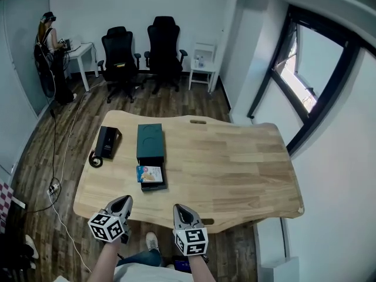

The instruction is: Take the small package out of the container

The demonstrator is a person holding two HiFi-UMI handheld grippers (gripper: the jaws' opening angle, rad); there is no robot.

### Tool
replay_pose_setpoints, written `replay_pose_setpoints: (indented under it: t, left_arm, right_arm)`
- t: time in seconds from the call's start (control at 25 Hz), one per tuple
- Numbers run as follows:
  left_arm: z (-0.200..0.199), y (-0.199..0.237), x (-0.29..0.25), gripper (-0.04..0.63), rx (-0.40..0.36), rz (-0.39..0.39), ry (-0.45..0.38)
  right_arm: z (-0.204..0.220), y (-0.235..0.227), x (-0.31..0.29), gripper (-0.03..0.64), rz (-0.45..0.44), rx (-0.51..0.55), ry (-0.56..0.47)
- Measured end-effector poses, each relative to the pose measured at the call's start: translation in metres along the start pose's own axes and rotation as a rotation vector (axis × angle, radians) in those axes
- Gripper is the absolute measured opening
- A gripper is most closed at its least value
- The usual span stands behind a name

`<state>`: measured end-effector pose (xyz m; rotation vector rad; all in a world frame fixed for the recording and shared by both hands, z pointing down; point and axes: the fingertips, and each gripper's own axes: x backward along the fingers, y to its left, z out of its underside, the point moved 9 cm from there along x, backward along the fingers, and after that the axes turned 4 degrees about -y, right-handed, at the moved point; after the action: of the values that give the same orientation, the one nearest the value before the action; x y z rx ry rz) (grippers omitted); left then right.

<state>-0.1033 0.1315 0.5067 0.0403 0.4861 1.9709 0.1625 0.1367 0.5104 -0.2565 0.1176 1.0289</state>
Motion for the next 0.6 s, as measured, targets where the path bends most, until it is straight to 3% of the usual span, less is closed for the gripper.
replay_pose_setpoints:
  t: [0.32, 0.6]
  left_arm:
    - [-0.035, 0.074, -0.09, 0.0, 0.029, 0.036, 0.046]
    - [-0.047, 0.131, -0.142, 0.001, 0.01, 0.064, 0.089]
  right_arm:
    - [-0.027, -0.023, -0.106, 0.003, 0.045, -0.006, 0.031]
    - [-0.021, -0.027, -0.165, 0.003, 0.081, -0.003, 0.065]
